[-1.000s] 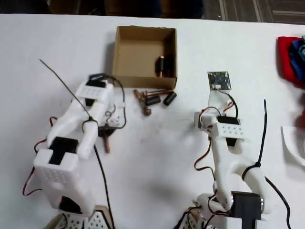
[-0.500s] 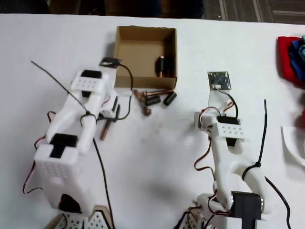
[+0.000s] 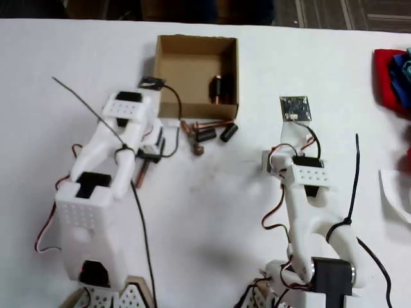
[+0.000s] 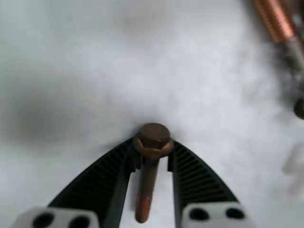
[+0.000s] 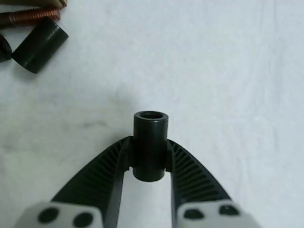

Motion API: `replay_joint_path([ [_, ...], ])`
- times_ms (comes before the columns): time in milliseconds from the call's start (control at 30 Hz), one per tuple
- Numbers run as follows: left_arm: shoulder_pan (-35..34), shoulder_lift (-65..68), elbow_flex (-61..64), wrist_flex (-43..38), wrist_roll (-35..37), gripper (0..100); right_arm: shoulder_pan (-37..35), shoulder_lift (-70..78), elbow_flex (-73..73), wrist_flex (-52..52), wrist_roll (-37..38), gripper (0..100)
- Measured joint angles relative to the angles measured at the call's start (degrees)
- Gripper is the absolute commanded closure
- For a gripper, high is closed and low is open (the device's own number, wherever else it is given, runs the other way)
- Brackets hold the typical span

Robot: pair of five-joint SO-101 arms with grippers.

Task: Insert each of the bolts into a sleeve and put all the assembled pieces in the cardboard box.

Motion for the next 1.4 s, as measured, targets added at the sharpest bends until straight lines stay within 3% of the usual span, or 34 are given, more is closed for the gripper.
replay_joint_path([
  [333, 2.5, 0.3, -2.7, 3.5, 0.0, 97, 0.0, 0.0, 0.2, 0.0, 0.0, 97.5],
  [500, 1.9, -2.3, -13.6, 14.2, -0.3, 97, 0.0, -1.0, 1.3, 0.0, 0.0, 97.5],
  [600, 2.1, -6.2, -21.5, 22.8, -4.0, 97, 0.0, -1.4, 1.3, 0.0, 0.0, 97.5],
  [867, 3.1, -21.6, -22.7, 25.2, -0.4, 98, -6.8, -19.3, 8.2, 2.5, -3.0, 97.5],
  [1000, 4.7, -34.6, -10.2, 16.4, 1.7, 98, -10.8, -35.2, 17.5, -0.2, -3.1, 97.5],
  [1167, 4.7, -57.1, 15.6, -4.3, 1.8, 97, -16.3, -51.4, 28.4, -10.1, -3.1, 97.5],
  [1300, 4.8, -74.0, 35.8, -23.0, 1.8, 97, -21.7, -56.5, 33.5, -19.8, -3.1, 97.5],
  [1400, 5.7, -82.8, 43.4, -32.9, 2.2, 97, -25.3, -56.8, 34.3, -26.4, -3.1, 97.5],
])
